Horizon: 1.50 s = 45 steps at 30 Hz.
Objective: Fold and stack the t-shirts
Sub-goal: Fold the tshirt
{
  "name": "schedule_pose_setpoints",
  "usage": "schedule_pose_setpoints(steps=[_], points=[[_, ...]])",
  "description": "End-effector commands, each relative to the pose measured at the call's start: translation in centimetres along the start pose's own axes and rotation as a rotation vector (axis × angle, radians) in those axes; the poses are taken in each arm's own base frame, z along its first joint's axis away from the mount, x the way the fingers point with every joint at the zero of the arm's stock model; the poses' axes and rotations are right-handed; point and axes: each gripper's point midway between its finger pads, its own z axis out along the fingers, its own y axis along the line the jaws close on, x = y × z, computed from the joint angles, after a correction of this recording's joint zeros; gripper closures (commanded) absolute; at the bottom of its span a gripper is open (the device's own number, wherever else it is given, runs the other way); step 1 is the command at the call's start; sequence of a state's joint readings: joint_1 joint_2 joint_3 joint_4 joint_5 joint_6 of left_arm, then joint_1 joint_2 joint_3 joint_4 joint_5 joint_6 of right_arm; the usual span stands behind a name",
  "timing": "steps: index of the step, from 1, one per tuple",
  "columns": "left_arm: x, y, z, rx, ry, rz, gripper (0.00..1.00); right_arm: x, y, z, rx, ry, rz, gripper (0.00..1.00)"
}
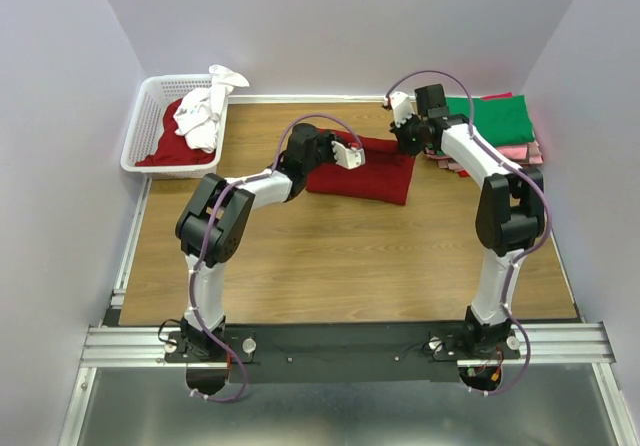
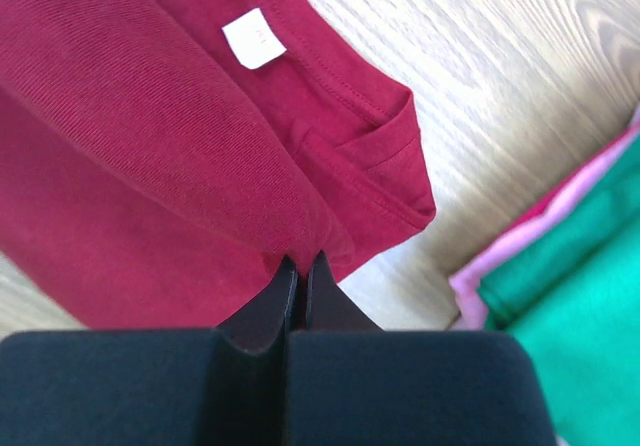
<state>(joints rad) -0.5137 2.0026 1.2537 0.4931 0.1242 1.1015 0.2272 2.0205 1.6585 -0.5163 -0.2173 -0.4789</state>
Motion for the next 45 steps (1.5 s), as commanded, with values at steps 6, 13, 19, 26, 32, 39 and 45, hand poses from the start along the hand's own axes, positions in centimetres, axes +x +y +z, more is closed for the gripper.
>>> schedule_pose_setpoints(steps=[6,13,19,26,32,39,45], points=[[-2.2,0.1,2.2,-0.014,-0.075,0.001,1.00,0.7,0.0,-3.6,0.078,-0.001,0.094,1.00],[-3.3,-0.1,3.2,-0.010,-0.106,0.014,1.00,2.6,0.4,-4.8,0.126,0.037,0.182,1.00],[-4.3,-1.0,4.2,0.003,-0.129,0.018,1.00,5.1,0.8,-4.9,0.173,0.096,0.263,1.00],[-5.4,-1.1,5.1,-0.002,-0.152,-0.010,1.00,8.3,-1.1,-4.6,0.299,0.173,0.301,1.00],[-5.5,4.4,4.7,-0.214,-0.092,-0.233,0.31,10.3,-4.0,-4.6,0.398,0.182,0.354,0.62],[-4.0,12.6,-1.8,-0.510,0.052,-0.542,0.08,9.3,-7.2,-7.3,0.490,0.115,0.389,0.34],[-4.0,7.4,-1.8,-0.247,0.139,-0.922,0.04,8.2,-4.5,-8.6,0.308,0.003,0.418,0.31]])
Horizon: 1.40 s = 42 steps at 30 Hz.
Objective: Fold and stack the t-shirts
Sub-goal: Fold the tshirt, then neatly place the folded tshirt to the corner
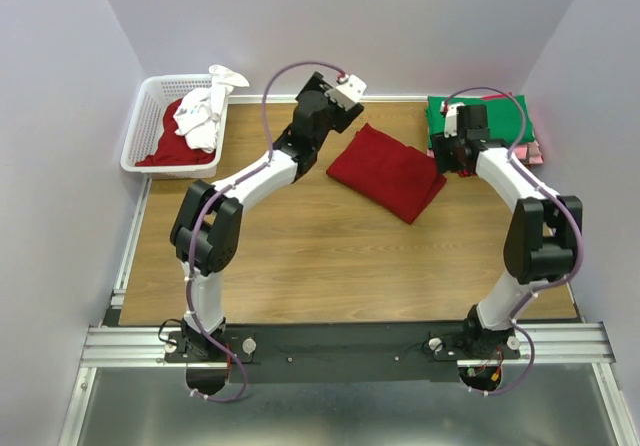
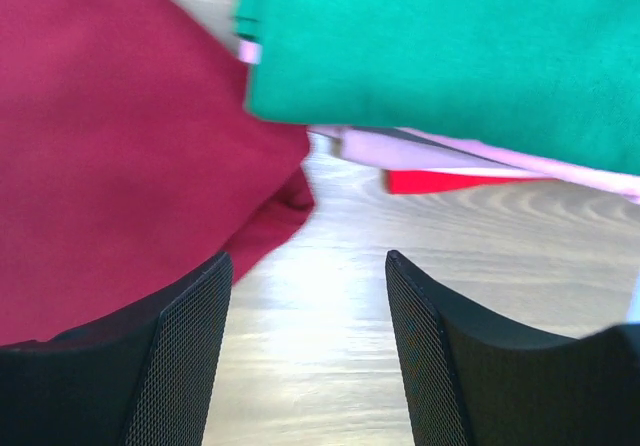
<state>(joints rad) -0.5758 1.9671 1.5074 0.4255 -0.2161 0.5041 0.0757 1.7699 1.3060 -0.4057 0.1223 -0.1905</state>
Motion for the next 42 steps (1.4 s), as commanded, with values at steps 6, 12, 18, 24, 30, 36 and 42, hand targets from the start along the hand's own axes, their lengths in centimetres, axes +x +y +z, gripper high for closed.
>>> schedule_pose_setpoints(steps=[6,12,18,24,30,36,42], points=[[6.4,-8.2,-5.2,0.296,0.347,-0.609,0.11,0.0,7.4,-6.1,-0.567,-0.178,0.019,0.32],[11.2,-11.8,-6.4,0.387,0.522,-0.857,0.12,1.0,8.7,-6.6,-0.638,-0.173,0.011,0.31],[15.4,-13.1,-6.4,0.312,0.640,-0.949,0.11,1.4,7.7,-6.4,-0.636,-0.174,0.033,0.31],[16.8,-14.8,-5.8,0.312,0.683,-1.023,0.11,1.5,7.5,-6.3,-0.637,-0.173,0.037,0.31],[16.0,-16.2,-5.1,0.394,0.678,-1.077,0.25,1.7,7.4,-6.1,-0.634,-0.167,0.040,0.31],[16.4,-17.3,-5.5,0.474,0.700,-1.117,0.72,1.6,7.0,-6.1,-0.624,-0.171,0.043,0.31],[17.2,-13.1,-9.0,0.357,0.685,-1.177,0.98,2.0,7.0,-5.8,-0.621,-0.160,0.043,0.31]])
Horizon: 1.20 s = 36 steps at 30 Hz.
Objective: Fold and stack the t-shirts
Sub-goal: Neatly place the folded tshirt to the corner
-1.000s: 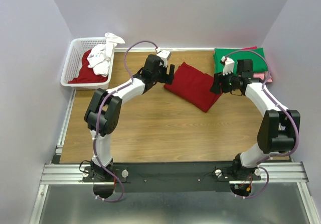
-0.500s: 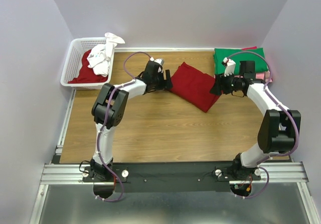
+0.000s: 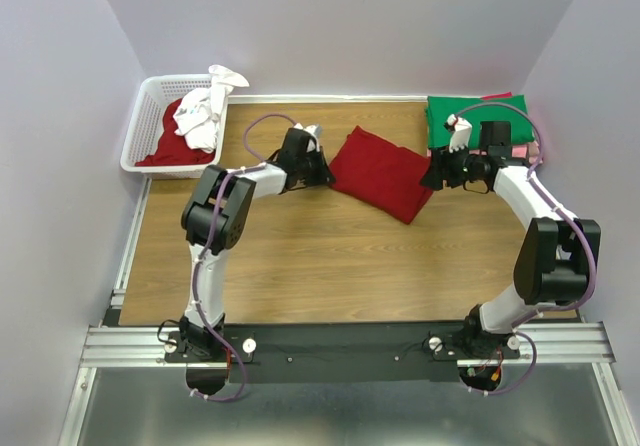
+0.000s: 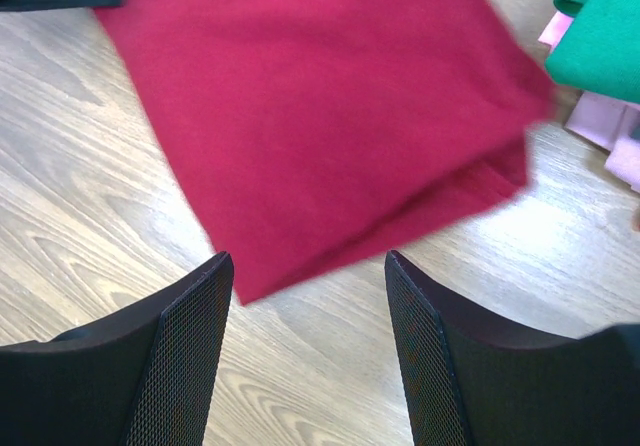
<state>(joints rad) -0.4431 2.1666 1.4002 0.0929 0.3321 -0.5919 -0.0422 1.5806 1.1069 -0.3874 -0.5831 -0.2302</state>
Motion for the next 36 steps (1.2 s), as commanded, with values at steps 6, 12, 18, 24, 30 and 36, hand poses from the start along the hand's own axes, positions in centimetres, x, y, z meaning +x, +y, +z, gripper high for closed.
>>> schedule_pose_setpoints(steps=[6,12,18,24,30,36], points=[[4.2,4.3,-11.2,-0.100,-0.100,-0.167,1.00,0.9,1.0,0.6,-0.085,0.006,0.025,0.31],[7.1,2.9,-16.0,-0.052,-0.144,-0.216,0.28,1.6,2.8,2.4,-0.246,0.035,0.136,0.32],[3.6,-0.3,-21.3,-0.014,-0.308,-0.158,0.26,-0.1,5.0,5.1,-0.360,0.063,0.168,0.35],[0.1,-1.1,-25.2,-0.099,-0.420,-0.020,0.26,-0.9,5.7,9.5,-0.268,0.135,0.181,0.25],[-3.0,-1.9,-29.3,-0.177,-0.535,0.105,0.26,-0.6,4.1,12.7,0.047,0.160,0.248,0.01],[-3.5,-0.9,-30.9,-0.255,-0.585,0.199,0.25,-0.6,2.9,12.5,0.147,0.117,0.216,0.00]])
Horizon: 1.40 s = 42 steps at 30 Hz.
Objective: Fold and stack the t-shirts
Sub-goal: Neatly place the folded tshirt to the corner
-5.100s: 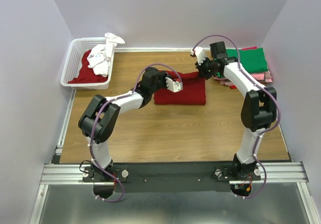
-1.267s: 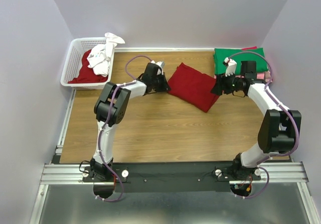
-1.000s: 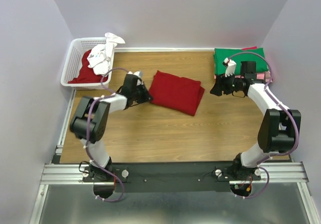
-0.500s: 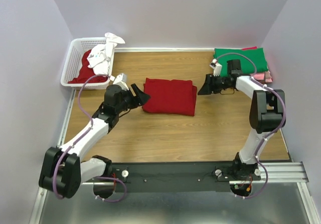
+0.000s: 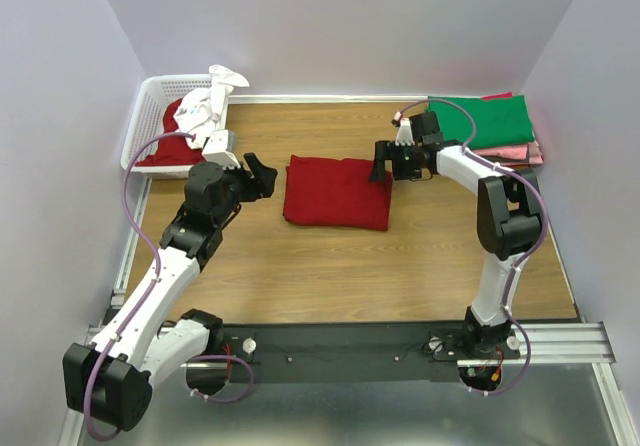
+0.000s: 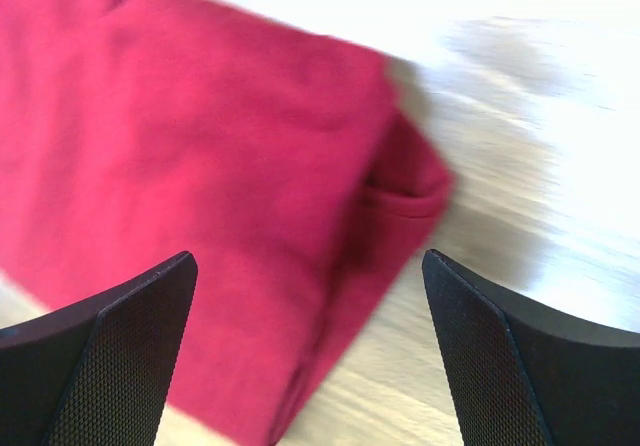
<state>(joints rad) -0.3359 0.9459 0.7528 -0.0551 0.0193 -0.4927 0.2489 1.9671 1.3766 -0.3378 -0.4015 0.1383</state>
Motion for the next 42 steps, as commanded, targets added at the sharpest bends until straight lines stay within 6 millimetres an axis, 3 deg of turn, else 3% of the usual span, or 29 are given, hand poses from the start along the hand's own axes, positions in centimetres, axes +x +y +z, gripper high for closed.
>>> schedule_pose_setpoints(steps=[1,7,14,21,28,37,41,42], points=[[-0.3,1.8,-0.7,-0.077,-0.017,0.110,0.25,-0.8,-3.0,-0.1,0.166,-0.068,0.035,0.00],[-0.8,2.0,-1.4,-0.081,-0.040,0.169,0.25,0.9,-2.3,2.0,0.156,-0.034,0.126,0.00],[-0.4,3.3,-2.4,-0.129,-0.043,0.201,0.25,1.7,1.1,3.9,0.175,-0.015,0.060,0.00],[-0.6,3.4,-3.2,-0.134,-0.066,0.206,0.25,2.6,1.5,6.2,0.160,0.026,0.080,0.00],[-0.2,3.5,-2.9,-0.129,-0.053,0.218,0.25,3.4,4.3,8.0,-0.041,0.107,0.037,0.00],[0.2,3.4,-2.8,-0.119,-0.043,0.218,0.25,5.6,3.0,10.2,-0.076,0.230,0.007,0.02],[0.2,3.4,-2.9,-0.117,-0.046,0.218,0.25,6.5,2.1,11.3,-0.047,0.261,0.020,0.15],[0.1,3.4,-2.8,-0.116,-0.047,0.218,0.25,6.9,1.9,11.5,-0.044,0.273,0.024,0.24]])
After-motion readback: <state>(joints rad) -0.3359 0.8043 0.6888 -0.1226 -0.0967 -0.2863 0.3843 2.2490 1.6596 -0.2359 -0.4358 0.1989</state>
